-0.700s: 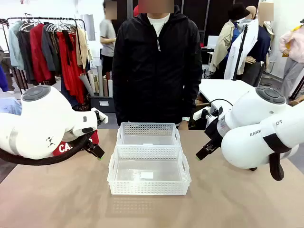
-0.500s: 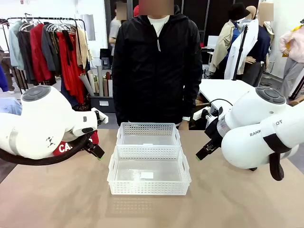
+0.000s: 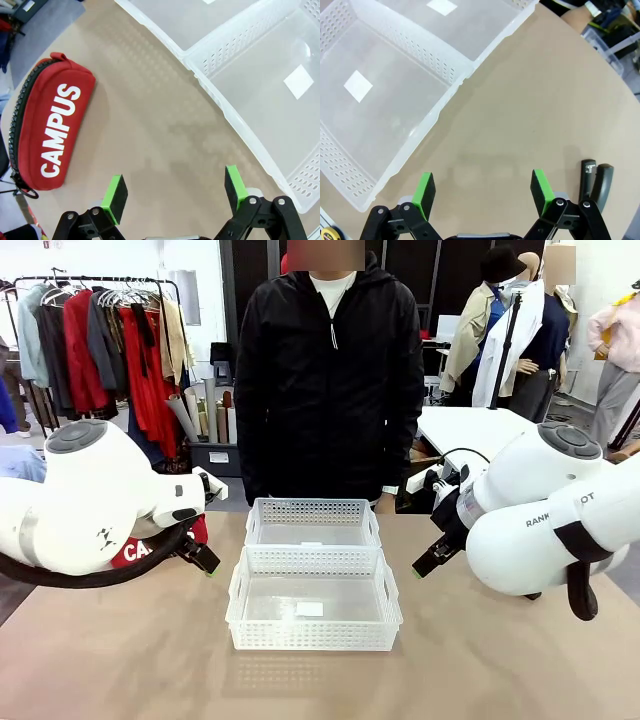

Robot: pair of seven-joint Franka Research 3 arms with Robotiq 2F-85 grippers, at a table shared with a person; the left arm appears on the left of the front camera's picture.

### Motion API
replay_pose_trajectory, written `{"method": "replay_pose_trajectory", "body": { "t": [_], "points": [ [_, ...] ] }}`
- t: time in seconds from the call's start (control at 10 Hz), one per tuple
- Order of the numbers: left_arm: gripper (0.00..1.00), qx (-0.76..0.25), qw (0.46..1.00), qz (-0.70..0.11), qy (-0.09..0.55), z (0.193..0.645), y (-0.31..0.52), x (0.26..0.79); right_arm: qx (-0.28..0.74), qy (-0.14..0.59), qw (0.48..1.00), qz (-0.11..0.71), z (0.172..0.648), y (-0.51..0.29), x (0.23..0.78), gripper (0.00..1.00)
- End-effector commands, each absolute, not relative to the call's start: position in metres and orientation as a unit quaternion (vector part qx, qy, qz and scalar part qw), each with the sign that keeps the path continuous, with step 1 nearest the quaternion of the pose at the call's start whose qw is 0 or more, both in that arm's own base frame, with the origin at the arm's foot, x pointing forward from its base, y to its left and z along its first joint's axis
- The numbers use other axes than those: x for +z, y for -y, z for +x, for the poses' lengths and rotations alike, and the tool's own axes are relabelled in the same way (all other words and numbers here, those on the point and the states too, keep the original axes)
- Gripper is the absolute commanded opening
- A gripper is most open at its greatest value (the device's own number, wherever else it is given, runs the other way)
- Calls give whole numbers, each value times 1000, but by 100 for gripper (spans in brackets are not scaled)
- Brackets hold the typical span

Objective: Distribute items into two baskets.
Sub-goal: Pick up the Pencil pouch that the person points to.

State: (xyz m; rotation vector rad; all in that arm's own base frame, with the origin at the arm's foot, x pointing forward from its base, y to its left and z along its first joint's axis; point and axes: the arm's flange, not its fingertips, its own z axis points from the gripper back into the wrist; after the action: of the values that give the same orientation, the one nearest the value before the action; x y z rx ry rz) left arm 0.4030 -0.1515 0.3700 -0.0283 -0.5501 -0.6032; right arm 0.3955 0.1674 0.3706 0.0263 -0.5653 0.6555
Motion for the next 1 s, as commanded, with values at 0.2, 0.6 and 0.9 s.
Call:
{"method": "replay_pose_trajectory", "body": {
  "t": [0.2, 0.6, 0.9],
  "points": [
    [100, -293, 918, -14, 268, 403, 151, 370, 318, 274, 908, 13, 396, -167, 371, 100],
    [100, -239, 926, 0, 291, 401, 130, 402, 272, 274, 922, 34, 393, -150, 404, 100],
    [100, -216, 932, -9, 291, 396, 112, 438, 215, 304, 927, 51, 388, -128, 447, 100]
  ]
}}
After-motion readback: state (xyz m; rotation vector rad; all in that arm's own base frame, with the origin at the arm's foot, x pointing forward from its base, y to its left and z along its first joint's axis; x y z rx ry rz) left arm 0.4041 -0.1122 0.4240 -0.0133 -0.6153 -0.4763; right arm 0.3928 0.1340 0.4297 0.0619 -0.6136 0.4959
